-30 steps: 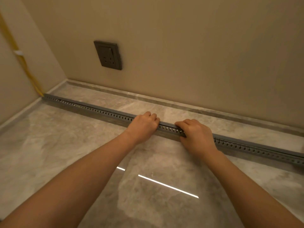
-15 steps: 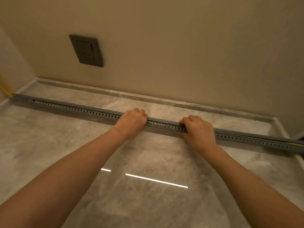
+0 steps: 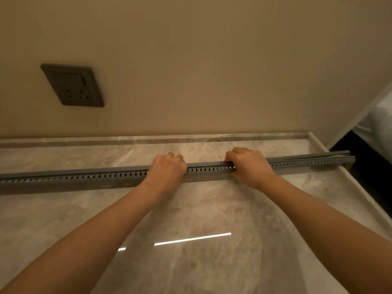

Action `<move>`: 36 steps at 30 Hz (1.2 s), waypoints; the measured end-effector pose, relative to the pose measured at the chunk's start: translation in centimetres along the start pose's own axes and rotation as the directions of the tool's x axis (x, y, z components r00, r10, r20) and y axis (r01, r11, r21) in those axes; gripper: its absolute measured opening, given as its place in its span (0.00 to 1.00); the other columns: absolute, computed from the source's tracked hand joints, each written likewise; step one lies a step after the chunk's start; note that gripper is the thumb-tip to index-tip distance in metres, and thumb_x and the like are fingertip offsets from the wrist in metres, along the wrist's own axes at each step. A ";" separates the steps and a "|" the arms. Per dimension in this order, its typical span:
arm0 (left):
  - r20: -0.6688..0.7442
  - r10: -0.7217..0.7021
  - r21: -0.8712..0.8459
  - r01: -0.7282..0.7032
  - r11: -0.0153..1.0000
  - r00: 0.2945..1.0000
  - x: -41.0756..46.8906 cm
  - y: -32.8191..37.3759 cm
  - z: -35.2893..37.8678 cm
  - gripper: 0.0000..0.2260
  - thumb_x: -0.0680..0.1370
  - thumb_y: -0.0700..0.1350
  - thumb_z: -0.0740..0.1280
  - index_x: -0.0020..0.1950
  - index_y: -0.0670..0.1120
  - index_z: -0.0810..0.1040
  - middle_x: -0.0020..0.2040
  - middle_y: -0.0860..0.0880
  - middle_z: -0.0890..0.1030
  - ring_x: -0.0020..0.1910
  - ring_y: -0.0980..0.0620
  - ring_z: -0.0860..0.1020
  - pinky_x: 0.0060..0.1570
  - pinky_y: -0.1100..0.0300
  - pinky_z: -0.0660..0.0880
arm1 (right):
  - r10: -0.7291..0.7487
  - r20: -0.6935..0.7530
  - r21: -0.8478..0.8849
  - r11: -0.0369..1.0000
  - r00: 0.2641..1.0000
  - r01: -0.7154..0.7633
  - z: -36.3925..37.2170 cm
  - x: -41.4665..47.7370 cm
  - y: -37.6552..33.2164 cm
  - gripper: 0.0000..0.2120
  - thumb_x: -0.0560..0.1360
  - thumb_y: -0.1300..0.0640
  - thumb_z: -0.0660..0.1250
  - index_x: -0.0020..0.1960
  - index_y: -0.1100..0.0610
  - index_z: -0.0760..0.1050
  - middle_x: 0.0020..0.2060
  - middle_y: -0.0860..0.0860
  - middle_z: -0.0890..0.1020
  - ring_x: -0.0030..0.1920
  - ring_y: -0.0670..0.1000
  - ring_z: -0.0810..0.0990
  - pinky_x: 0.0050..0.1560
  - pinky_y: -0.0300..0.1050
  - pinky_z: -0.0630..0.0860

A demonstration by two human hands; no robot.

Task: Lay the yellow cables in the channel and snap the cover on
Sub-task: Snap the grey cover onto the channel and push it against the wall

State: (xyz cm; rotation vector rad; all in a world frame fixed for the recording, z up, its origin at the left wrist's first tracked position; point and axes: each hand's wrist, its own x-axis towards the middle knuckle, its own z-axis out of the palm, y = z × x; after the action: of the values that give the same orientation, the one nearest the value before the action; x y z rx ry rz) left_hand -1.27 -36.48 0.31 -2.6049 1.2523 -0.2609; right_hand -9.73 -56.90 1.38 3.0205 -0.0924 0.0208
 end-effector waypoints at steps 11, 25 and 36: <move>-0.053 0.063 -0.068 -0.066 0.996 0.997 0.4 -1.0 -0.3 0.05 0.75 0.43 0.63 0.47 0.45 0.78 0.46 0.48 0.79 0.47 0.46 0.77 0.33 0.57 0.62 | 0.181 -0.083 -0.113 0.975 0.980 -0.190 0.3 0.0 -2.9 0.13 0.70 0.65 0.65 0.52 0.56 0.67 0.49 0.51 0.74 0.49 0.53 0.72 0.36 0.44 0.63; -0.072 -0.002 -0.018 0.001 1.000 0.997 -0.5 -0.4 0.4 0.05 0.76 0.42 0.64 0.49 0.45 0.78 0.48 0.47 0.79 0.48 0.47 0.77 0.34 0.57 0.65 | 0.163 -0.044 -0.171 0.971 0.986 -0.168 0.2 1.7 -2.5 0.10 0.68 0.65 0.67 0.44 0.55 0.69 0.42 0.51 0.77 0.39 0.53 0.73 0.34 0.46 0.63; -0.159 -0.186 -0.290 0.134 0.948 0.969 0.2 5.3 -0.3 0.17 0.74 0.36 0.63 0.62 0.44 0.70 0.57 0.47 0.75 0.54 0.48 0.72 0.47 0.57 0.68 | 0.031 -0.119 -0.032 0.999 0.992 -0.035 0.6 1.5 -0.8 0.09 0.69 0.63 0.66 0.41 0.54 0.66 0.42 0.52 0.77 0.43 0.54 0.75 0.33 0.46 0.62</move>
State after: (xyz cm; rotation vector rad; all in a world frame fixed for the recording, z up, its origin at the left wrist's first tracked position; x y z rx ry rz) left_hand -5.11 -39.90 -0.96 -2.9909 1.2098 -0.3912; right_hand -8.21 -56.31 0.75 2.9748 -0.1310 0.1986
